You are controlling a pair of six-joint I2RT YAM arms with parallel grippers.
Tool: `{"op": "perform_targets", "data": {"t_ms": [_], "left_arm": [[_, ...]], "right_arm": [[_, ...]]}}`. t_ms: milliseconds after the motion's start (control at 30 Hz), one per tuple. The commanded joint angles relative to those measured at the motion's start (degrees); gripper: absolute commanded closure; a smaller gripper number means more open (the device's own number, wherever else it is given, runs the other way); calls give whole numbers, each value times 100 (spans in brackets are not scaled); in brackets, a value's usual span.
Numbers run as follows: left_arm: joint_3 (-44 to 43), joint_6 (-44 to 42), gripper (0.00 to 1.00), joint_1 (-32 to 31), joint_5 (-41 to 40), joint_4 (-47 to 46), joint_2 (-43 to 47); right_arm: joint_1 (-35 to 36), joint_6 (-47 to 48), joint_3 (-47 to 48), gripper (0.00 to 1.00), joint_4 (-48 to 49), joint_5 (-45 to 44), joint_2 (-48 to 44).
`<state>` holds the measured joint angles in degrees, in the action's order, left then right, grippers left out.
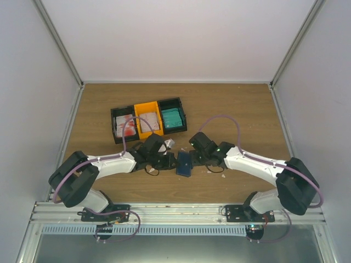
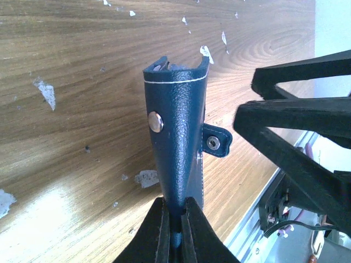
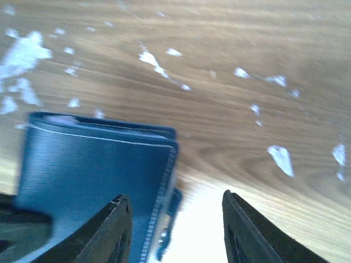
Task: Put the credit cards into the card holder
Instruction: Open the card holder at the center of the board.
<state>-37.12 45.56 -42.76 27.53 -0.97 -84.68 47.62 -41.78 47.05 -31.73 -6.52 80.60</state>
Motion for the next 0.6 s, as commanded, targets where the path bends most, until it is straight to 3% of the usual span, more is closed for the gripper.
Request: {"op": "perform_targets", "data": {"t_ms": [0,433,567], "left_arm": [[72,-44,100,-22,-68,-193,191],[231,6,100,-22,-114,-199,199],[329,58,100,-22,-98,-348,205]], "right_arm": [[55,-130,-172,56,646,503,-129],[59,-340,-774,77,871,795,3],[55,-166,-923,88,1168,1034,-83]]}}
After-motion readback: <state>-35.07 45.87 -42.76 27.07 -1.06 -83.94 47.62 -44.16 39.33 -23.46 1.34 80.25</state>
